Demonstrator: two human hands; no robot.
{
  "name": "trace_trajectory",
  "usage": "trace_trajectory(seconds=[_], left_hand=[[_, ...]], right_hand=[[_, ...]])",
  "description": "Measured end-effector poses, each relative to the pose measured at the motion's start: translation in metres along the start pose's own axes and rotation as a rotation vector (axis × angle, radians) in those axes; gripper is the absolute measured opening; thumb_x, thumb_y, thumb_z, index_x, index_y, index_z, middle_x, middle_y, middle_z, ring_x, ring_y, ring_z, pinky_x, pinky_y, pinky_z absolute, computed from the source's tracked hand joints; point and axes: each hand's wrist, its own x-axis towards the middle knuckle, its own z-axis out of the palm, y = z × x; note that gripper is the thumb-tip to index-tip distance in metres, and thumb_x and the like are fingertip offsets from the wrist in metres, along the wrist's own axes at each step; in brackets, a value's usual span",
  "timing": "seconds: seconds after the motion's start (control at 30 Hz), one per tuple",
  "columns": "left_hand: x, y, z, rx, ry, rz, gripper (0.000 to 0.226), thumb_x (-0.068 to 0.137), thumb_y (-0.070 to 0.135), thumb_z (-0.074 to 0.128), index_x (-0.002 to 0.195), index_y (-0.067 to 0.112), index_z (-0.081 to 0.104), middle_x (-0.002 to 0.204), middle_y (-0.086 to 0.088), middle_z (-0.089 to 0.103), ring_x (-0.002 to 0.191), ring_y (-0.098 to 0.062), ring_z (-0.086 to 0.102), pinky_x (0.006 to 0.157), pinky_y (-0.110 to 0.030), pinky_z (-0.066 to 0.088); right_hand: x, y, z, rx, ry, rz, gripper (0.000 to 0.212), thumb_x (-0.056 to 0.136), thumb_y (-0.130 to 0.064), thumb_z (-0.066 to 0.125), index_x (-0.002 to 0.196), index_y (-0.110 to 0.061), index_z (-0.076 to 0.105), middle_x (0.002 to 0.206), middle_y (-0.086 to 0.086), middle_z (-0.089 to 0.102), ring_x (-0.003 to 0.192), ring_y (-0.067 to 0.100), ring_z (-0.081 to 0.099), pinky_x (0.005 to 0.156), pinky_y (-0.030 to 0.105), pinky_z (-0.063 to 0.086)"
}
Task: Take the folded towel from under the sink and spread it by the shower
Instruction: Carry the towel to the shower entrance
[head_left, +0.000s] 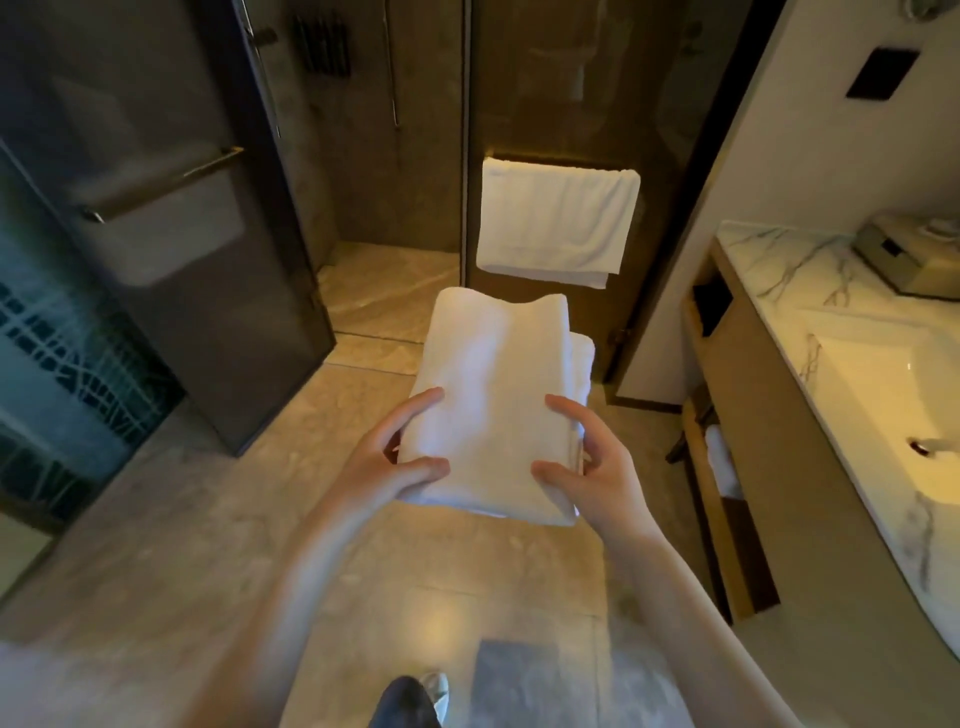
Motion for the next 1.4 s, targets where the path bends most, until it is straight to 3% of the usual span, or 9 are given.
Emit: trace_trajectory(seconds=[0.13,0.37,0.47,0.63,0.87,0.97,1.1,1.23,1.4], left_hand=[[-0.069,-0.003,0.043,0.0,0.06,0.009,0.067,0.06,0.033,0.078,0.12,0.058,0.057,0.118,0.046,0.051,0.105,0.018,0.052,0.075,-0.01,0.048],[-0.175,-0.003,0.082,-0.033,0.116,-0.008,0.07,0.066,0.015,0.078,0.123,0.05,0.058,0.112,0.038,0.06,0.106,0.003,0.059,0.097,-0.036,0.049],[-0.214,0.003,0.078,-0.038,0.164,-0.023,0.07,0.067,0.019,0.078,0.125,0.051,0.056,0.121,0.029,0.059,0.113,-0.005,0.058,0.1,-0.044,0.048],[-0.271,0.005,0.06,-0.042,0.209,0.012,0.068,0.071,0.019,0.078,0.126,0.051,0.055,0.132,0.012,0.056,0.115,-0.013,0.059,0.095,-0.042,0.051],[-0.357,-0.01,0.001,-0.014,0.284,0.03,0.067,0.076,0.017,0.078,0.129,0.049,0.052,0.121,0.032,0.054,0.109,0.001,0.057,0.088,-0.025,0.052],[-0.41,-0.021,-0.036,-0.021,0.334,0.03,0.067,0.077,0.015,0.079,0.129,0.048,0.053,0.122,0.035,0.051,0.109,0.005,0.055,0.083,-0.017,0.05],[-0.491,-0.036,-0.088,-0.038,0.415,-0.008,0.066,0.078,0.014,0.078,0.128,0.048,0.053,0.13,0.032,0.048,0.115,-0.001,0.053,0.093,-0.027,0.05],[-0.559,-0.048,-0.132,-0.063,0.463,-0.065,0.067,0.075,0.024,0.079,0.129,0.052,0.05,0.144,0.016,0.039,0.124,-0.015,0.048,0.097,-0.036,0.049],[-0.599,-0.061,-0.177,-0.04,0.461,-0.072,0.065,0.081,0.022,0.076,0.131,0.053,0.048,0.147,0.022,0.034,0.128,-0.012,0.045,0.099,-0.033,0.049]], right_hand=[[-0.065,0.005,-0.029,-0.001,-0.051,-0.024,0.062,0.076,-0.005,0.077,0.12,-0.045,0.059,0.123,-0.009,0.058,0.113,0.011,0.055,0.087,0.038,0.058],[-0.157,0.012,-0.05,0.036,-0.126,-0.075,0.066,0.072,0.006,0.076,0.123,-0.033,0.061,0.11,-0.01,0.065,0.094,0.0,0.063,0.072,0.023,0.057],[-0.183,0.006,-0.04,0.056,-0.175,-0.094,0.066,0.073,0.006,0.076,0.123,-0.033,0.06,0.104,-0.021,0.065,0.093,-0.005,0.063,0.067,0.014,0.054],[-0.218,-0.007,-0.013,0.065,-0.237,-0.136,0.065,0.072,0.004,0.077,0.124,-0.032,0.06,0.11,-0.019,0.061,0.096,-0.007,0.06,0.068,0.013,0.053],[-0.268,-0.022,0.062,0.054,-0.334,-0.169,0.067,0.073,0.005,0.076,0.12,-0.04,0.06,0.097,-0.038,0.062,0.091,-0.011,0.061,0.063,0.009,0.051],[-0.3,-0.024,0.111,0.047,-0.388,-0.172,0.069,0.072,0.002,0.078,0.119,-0.047,0.061,0.104,-0.028,0.065,0.091,-0.007,0.063,0.065,0.012,0.053],[-0.349,-0.023,0.187,0.047,-0.467,-0.149,0.072,0.071,-0.001,0.078,0.119,-0.051,0.06,0.113,-0.012,0.066,0.098,0.008,0.066,0.075,0.027,0.058],[-0.393,-0.028,0.254,0.069,-0.564,-0.155,0.069,0.071,-0.004,0.077,0.122,-0.048,0.06,0.115,-0.024,0.064,0.102,0.003,0.064,0.074,0.018,0.055],[-0.419,-0.03,0.308,0.082,-0.6,-0.124,0.069,0.071,0.0,0.076,0.121,-0.045,0.061,0.111,-0.024,0.067,0.097,0.003,0.067,0.069,0.014,0.053]])
